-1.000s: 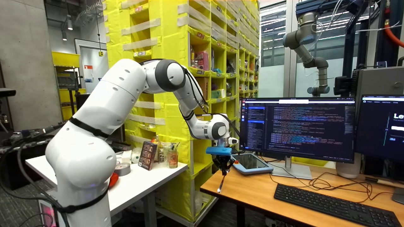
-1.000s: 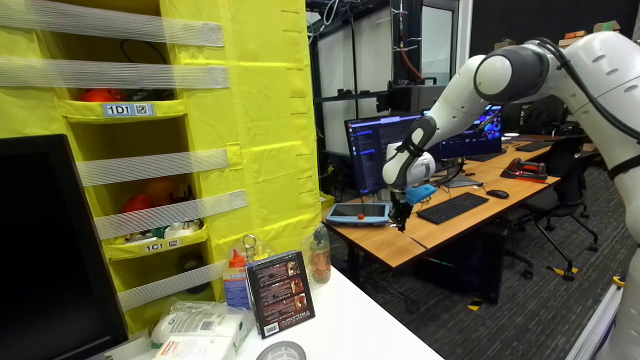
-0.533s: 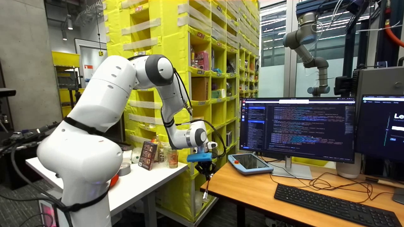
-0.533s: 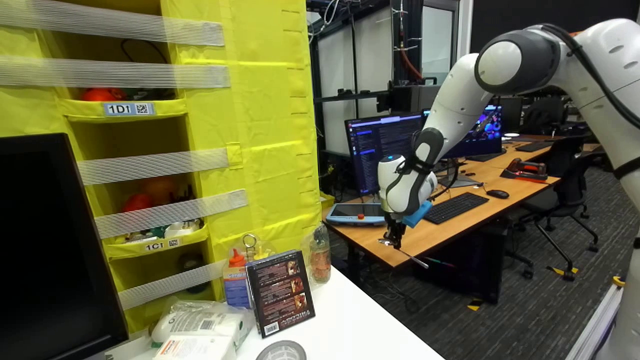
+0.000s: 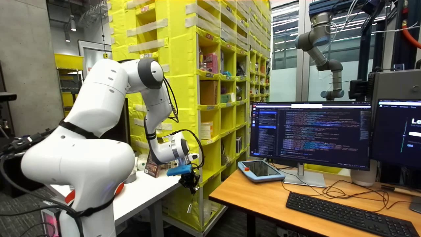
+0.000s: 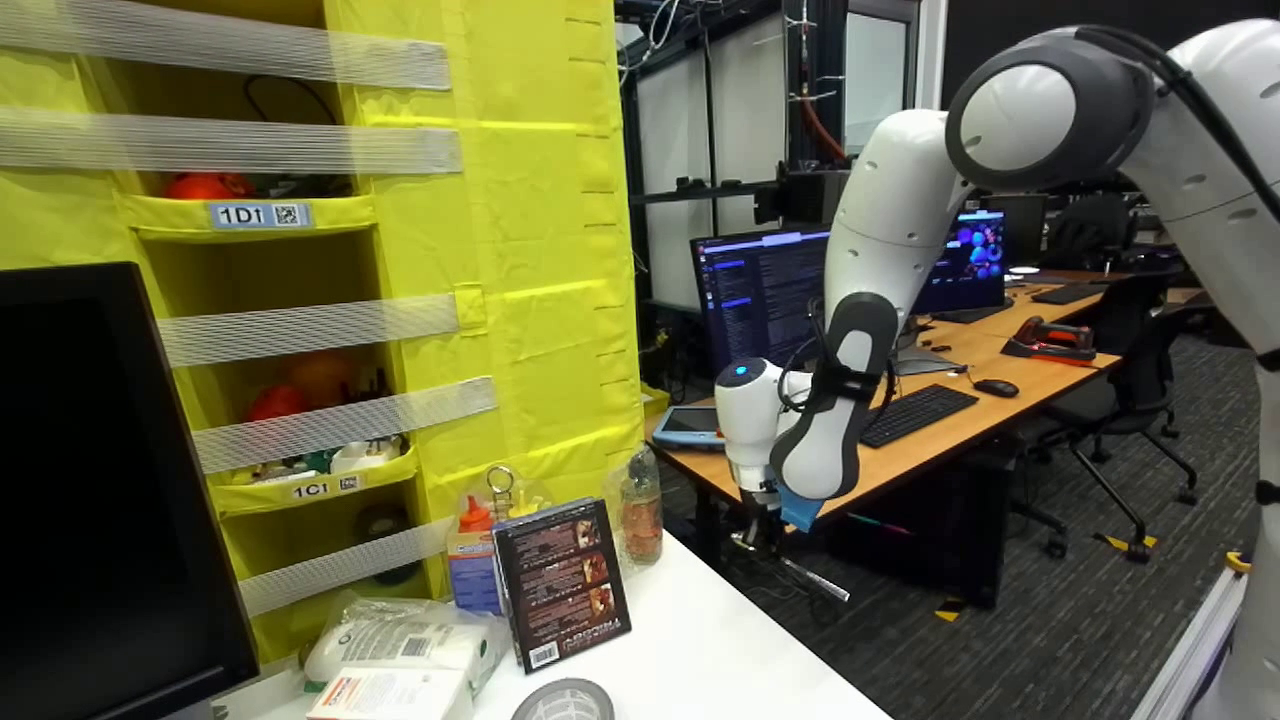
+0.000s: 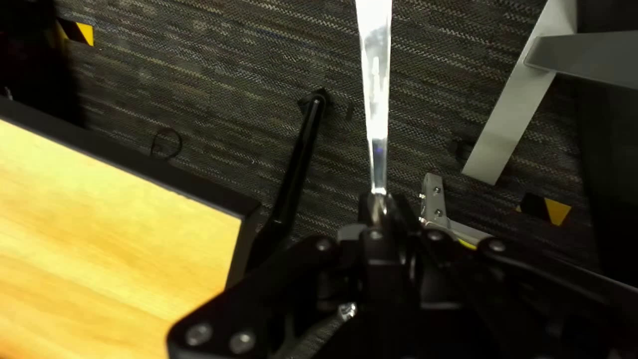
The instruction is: Move the spoon to the other table to the left
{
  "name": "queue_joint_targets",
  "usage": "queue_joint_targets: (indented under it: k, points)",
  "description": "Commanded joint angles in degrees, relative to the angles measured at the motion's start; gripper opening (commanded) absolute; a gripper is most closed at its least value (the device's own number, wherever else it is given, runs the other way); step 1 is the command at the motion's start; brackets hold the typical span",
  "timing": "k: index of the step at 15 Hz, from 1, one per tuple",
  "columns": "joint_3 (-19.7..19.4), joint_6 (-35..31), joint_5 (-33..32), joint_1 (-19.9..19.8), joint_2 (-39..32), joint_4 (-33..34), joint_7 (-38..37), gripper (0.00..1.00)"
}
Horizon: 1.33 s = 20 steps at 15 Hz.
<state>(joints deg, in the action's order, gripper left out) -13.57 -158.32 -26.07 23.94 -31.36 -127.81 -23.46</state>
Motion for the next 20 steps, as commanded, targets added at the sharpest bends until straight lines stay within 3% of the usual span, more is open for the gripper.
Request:
queue_joint_targets:
  k: [1,5,8,11,14,17,20]
  points:
    - [-2.9,-0.4,-2.6,4.6,1.4,-2.2,-6.5,0.02]
    - [-7.2,-3.8,-4.0,8.3,4.7,-6.1,-14.4,0.02]
    - [-15.6,-11.1,-9.6,15.1,8.4,-11.5,-24.3,0.02]
    - [-28.6,-16.9,-19.5,26.8,10.0,-15.2,-36.0,0.02]
    - [-39.3,-14.4,-30.1,39.6,10.0,-15.6,-44.9,0.02]
    - [-45.3,-8.9,-37.7,52.5,8.9,-15.4,-52.9,0.02]
    - [-47.0,-1.3,-43.7,63.4,9.1,-15.7,-59.9,0.02]
